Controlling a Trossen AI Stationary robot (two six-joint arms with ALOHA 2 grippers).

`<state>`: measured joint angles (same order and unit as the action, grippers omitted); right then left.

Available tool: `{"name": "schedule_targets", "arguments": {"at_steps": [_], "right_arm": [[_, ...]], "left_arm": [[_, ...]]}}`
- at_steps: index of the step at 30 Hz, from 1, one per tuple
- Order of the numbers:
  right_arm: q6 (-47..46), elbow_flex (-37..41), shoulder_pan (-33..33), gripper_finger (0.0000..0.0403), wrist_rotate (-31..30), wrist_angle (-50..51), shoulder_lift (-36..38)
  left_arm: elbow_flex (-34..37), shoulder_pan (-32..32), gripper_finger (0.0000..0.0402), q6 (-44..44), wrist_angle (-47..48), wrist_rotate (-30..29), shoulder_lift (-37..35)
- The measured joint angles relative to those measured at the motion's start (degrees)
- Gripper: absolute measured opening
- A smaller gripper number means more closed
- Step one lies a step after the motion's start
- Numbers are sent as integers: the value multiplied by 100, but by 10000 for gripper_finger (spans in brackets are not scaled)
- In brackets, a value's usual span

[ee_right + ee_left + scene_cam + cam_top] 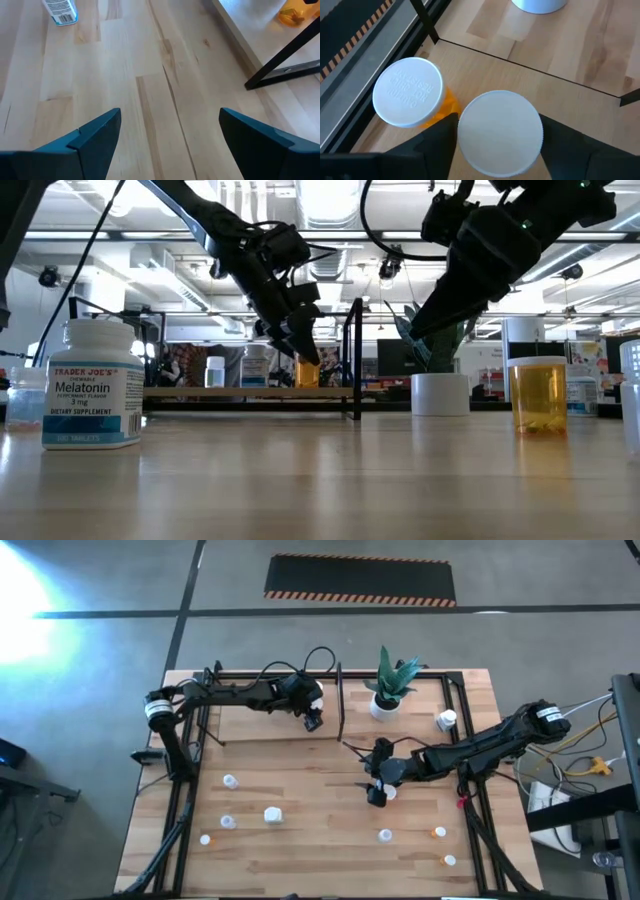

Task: Pick and place medicine bottles onto shelf by color
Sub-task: Put the orange medicine container on the shelf, then put the small orange medicine container on the shelf

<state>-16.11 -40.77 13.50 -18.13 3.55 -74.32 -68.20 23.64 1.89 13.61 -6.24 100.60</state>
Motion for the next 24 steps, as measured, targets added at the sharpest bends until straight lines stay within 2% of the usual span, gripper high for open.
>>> {"name": "schedule_targets", "arguments": {"at_steps": [7, 14, 19, 22, 24], "right_arm": [[-59, 1, 0, 326, 0, 2, 0], [-290, 59, -3, 327, 2, 330, 0], [-391, 59, -42, 326, -48, 486, 0], [-342, 59, -39, 326, -50, 451, 0], [-237, 59, -36, 326, -54, 402, 0]], "left_arm": [[-34, 2, 296, -2, 147, 136, -195], [15, -320, 302, -13, 1047, 149, -1429], [211, -1270, 301, -214, 1716, 144, -2465], [311, -2182, 301, -499, 1963, 78, -2870], [370, -2882, 301, -792, 2020, -233, -3043]]}}
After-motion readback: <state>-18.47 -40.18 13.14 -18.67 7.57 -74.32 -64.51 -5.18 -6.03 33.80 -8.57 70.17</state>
